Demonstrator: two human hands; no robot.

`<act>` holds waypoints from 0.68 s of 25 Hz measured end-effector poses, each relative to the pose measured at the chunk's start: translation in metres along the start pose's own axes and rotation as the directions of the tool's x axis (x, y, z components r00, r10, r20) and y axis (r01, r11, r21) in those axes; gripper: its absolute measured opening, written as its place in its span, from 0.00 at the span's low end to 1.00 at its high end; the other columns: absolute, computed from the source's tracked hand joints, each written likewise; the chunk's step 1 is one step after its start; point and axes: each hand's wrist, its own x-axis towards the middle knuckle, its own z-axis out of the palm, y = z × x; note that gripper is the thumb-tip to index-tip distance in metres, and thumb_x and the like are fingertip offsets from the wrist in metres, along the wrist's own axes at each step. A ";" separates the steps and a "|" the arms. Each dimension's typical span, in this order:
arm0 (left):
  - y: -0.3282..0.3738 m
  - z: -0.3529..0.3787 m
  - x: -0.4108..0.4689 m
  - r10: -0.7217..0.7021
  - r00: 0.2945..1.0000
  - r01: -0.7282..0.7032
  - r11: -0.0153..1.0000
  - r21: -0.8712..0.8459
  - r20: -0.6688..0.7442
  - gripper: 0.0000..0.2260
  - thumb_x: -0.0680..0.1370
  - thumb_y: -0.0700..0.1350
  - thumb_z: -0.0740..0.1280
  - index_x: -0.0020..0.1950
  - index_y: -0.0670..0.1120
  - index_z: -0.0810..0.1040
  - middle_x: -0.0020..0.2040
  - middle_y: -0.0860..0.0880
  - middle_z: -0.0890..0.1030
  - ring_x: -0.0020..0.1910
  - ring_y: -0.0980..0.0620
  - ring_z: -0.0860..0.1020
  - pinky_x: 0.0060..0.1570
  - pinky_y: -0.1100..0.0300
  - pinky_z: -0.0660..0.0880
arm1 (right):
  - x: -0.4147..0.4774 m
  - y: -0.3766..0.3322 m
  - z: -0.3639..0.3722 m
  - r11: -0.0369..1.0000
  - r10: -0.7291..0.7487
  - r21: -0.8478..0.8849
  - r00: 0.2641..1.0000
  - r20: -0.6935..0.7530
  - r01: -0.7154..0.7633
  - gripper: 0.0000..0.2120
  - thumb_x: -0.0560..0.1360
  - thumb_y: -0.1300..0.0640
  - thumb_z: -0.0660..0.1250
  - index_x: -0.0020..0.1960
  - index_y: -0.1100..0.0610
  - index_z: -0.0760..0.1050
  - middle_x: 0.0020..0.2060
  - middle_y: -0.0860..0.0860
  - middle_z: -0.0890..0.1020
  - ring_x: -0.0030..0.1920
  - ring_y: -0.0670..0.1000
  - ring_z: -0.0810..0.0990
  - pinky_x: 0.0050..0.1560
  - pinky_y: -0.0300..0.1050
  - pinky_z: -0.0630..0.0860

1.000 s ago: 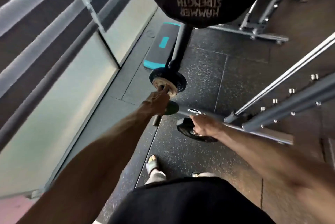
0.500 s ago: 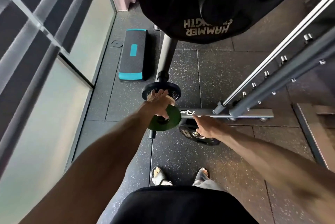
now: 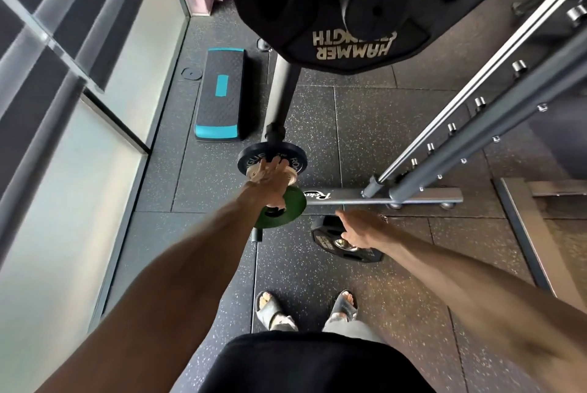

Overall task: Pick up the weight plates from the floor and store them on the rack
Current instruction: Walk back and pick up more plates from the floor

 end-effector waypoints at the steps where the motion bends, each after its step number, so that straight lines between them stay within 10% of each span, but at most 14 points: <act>1: 0.006 0.001 -0.006 0.014 1.000 -0.014 1.000 0.027 -0.021 0.28 0.71 0.50 0.76 0.68 0.42 0.75 0.78 0.42 0.56 0.78 0.40 0.51 0.76 0.40 0.49 | -0.002 -0.002 -0.001 1.000 0.000 0.003 1.000 -0.003 0.000 0.26 0.81 0.64 0.62 0.78 0.62 0.58 0.67 0.63 0.75 0.61 0.60 0.79 0.60 0.47 0.77; 4: 0.017 0.002 -0.021 0.046 0.996 -0.037 0.993 0.110 -0.080 0.22 0.75 0.48 0.73 0.66 0.41 0.76 0.80 0.41 0.53 0.79 0.40 0.50 0.77 0.41 0.49 | -0.009 -0.011 -0.008 1.000 0.006 0.011 1.000 0.006 -0.006 0.23 0.82 0.62 0.61 0.75 0.62 0.60 0.43 0.56 0.79 0.37 0.52 0.79 0.35 0.42 0.79; 10: 0.025 -0.029 -0.039 -0.029 0.999 0.024 0.973 -0.231 -0.017 0.16 0.73 0.49 0.75 0.54 0.43 0.76 0.46 0.47 0.80 0.49 0.46 0.80 0.53 0.49 0.78 | -0.034 -0.027 -0.050 0.995 -0.093 0.020 0.995 -0.019 0.094 0.29 0.79 0.57 0.67 0.77 0.59 0.60 0.66 0.60 0.77 0.54 0.57 0.81 0.51 0.45 0.78; 17: 0.044 -0.114 -0.084 -0.090 0.987 -0.014 0.776 -0.631 -0.132 0.20 0.74 0.63 0.69 0.41 0.46 0.81 0.36 0.49 0.81 0.34 0.54 0.78 0.37 0.61 0.73 | -0.119 -0.034 -0.144 0.884 -0.342 0.244 0.908 -0.242 0.398 0.20 0.76 0.52 0.72 0.66 0.44 0.73 0.52 0.40 0.82 0.51 0.39 0.81 0.53 0.34 0.76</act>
